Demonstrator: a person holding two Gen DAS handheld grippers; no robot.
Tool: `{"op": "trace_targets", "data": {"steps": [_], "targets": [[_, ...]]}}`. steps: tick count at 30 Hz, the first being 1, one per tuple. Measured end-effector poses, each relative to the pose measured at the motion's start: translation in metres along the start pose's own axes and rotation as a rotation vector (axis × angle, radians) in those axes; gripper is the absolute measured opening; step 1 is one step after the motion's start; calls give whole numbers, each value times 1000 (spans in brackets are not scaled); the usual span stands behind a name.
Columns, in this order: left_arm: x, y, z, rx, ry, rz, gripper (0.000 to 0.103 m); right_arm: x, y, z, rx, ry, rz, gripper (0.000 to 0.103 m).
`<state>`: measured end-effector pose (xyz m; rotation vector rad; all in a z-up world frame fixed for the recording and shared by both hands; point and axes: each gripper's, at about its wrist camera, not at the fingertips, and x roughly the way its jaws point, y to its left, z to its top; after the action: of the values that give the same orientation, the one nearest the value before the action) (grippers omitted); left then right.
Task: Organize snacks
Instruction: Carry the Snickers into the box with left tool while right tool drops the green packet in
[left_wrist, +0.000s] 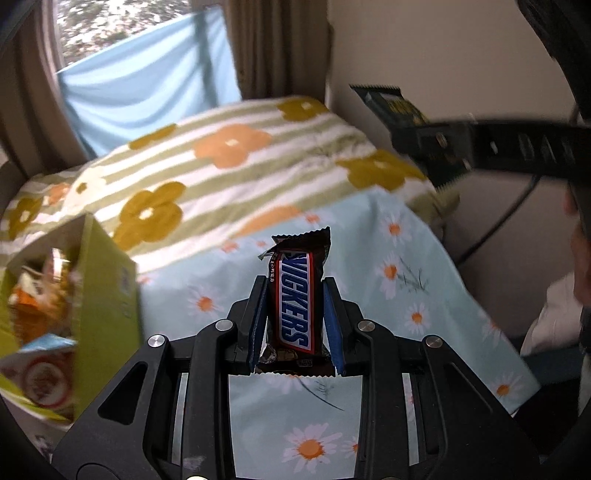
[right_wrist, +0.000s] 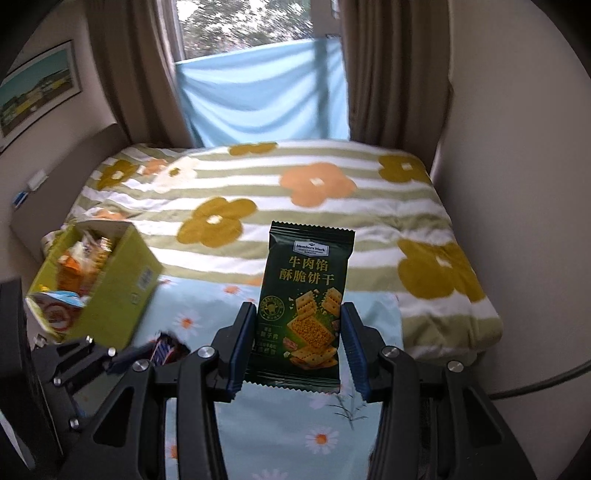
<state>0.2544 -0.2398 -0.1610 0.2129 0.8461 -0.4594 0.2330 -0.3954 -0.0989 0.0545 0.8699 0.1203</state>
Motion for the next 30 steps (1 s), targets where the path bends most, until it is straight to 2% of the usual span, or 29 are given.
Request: {"op": "trace_targets", "data": {"steps": [6, 12, 22, 26, 30], "targets": [[-46, 55, 21, -89, -84, 43, 26, -24, 51, 20, -67, -62, 42, 42], [-86, 130, 18, -164, -132, 73, 26, -26, 120, 33, -108, -87, 99, 42], [-122, 274, -22, -239, -81, 134, 26, 14, 246, 44, -103, -47, 203, 42], [-119, 326, -35, -263, -49, 144, 26, 35, 290, 47, -92, -24, 216, 42], [-108, 368, -46, -282, -8, 144, 26, 54, 317, 48, -78, -2, 214, 42]]}}
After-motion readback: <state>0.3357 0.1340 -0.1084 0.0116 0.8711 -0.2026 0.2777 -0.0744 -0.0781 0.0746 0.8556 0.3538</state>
